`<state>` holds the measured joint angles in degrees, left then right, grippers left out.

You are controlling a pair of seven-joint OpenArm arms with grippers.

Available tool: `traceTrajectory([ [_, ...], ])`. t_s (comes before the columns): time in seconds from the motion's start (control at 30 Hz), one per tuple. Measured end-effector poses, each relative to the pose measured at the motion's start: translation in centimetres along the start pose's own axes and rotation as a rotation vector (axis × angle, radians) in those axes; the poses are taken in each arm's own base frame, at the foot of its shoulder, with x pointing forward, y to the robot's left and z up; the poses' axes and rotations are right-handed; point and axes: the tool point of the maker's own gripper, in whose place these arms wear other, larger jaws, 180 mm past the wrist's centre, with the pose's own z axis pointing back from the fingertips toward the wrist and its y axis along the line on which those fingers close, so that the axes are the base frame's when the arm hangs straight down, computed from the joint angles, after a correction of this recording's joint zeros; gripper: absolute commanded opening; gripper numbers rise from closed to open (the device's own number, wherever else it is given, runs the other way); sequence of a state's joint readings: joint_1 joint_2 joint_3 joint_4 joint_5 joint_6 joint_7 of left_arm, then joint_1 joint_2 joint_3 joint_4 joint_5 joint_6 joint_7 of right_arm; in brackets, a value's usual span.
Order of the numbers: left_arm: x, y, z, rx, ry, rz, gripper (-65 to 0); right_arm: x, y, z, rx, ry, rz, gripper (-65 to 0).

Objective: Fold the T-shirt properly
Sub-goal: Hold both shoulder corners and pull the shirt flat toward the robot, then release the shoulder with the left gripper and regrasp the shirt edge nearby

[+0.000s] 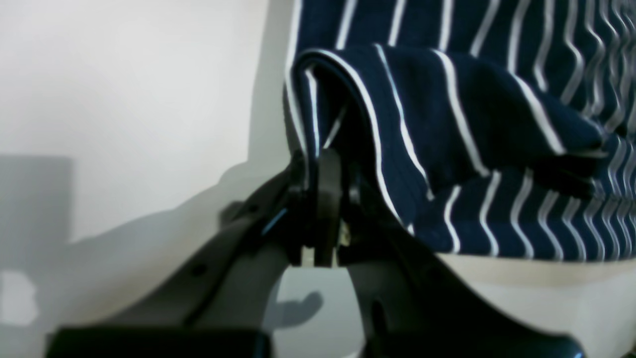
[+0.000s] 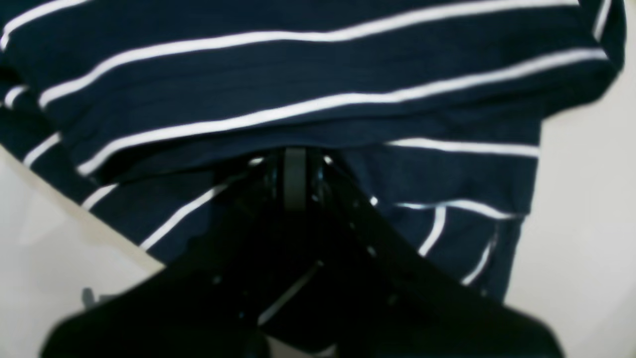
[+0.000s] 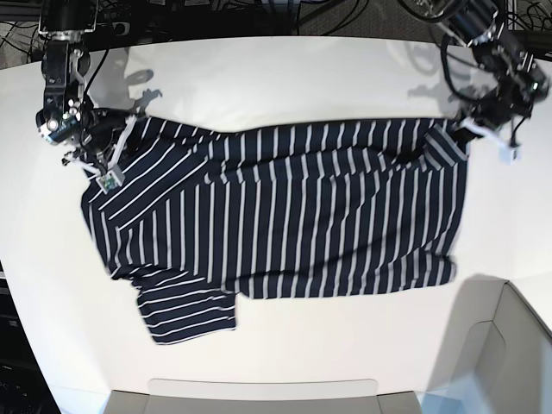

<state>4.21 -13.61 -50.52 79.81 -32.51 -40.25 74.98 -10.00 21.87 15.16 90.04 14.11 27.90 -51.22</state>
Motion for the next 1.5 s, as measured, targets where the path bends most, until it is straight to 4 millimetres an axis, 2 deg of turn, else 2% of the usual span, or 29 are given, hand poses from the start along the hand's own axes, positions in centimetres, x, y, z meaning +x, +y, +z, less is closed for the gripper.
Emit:
traceTrajectory([
  [0.17, -2.2, 2.6, 3.2, 0.12, 0.057, -0.062, -65.0, -1.1, 2.3, 1.0, 0.025, 0.014, 0.041, -65.0],
  [0.33, -3.2, 4.1, 4.8, 0.18, 0.091, -0.094, -65.0, -2.2, 3.7, 2.0, 0.036, 0.03, 0.072, -65.0],
  [0.4, -2.9, 4.6, 5.3, 0.196, 0.098, -0.108, -65.0, -2.9, 4.3, 2.3, 0.042, 0.042, 0.077, -65.0],
  [0.53, -1.1, 5.9, 6.5, 0.233, 0.079, -0.147, -65.0, -3.9, 5.8, 2.9, 0.073, 0.046, 0.077, -65.0],
  [0.67, -0.7, 6.3, 6.9, 0.245, 0.086, -0.162, -65.0, -4.1, 6.7, 2.8, 0.083, 0.041, 0.058, -65.0],
  [0.83, -0.6, 6.5, 7.1, 0.25, 0.091, -0.165, -65.0, -4.2, 7.0, 2.8, 0.088, 0.035, 0.054, -65.0],
  [1.0, -0.7, 6.7, 7.2, 0.26, 0.091, -0.166, -41.9, -4.2, 7.0, 2.8, 0.091, 0.034, 0.053, -65.0],
  [1.07, -0.6, 6.8, 7.3, 0.262, 0.084, -0.165, -40.1, -4.2, 7.0, 2.8, 0.091, 0.034, 0.053, -65.0],
  [1.13, -0.6, 6.8, 7.4, 0.266, 0.085, -0.17, -41.1, -4.2, 7.0, 2.8, 0.091, 0.034, 0.053, -65.0],
  [1.37, 1.5, 7.7, 10.3, 0.336, -0.005, -0.169, -41.3, -4.2, 7.1, 2.8, 0.091, 0.034, 0.053, -65.0],
  [1.43, 3.0, 6.9, 11.6, 0.373, -0.04, -0.232, -41.3, -4.2, 7.0, 2.8, 0.091, 0.034, 0.052, -65.0],
  [1.5, 6.0, 4.2, 12.4, 0.373, -0.133, -0.36, -41.3, -4.2, 7.1, 2.8, 0.091, 0.034, 0.052, -65.0],
])
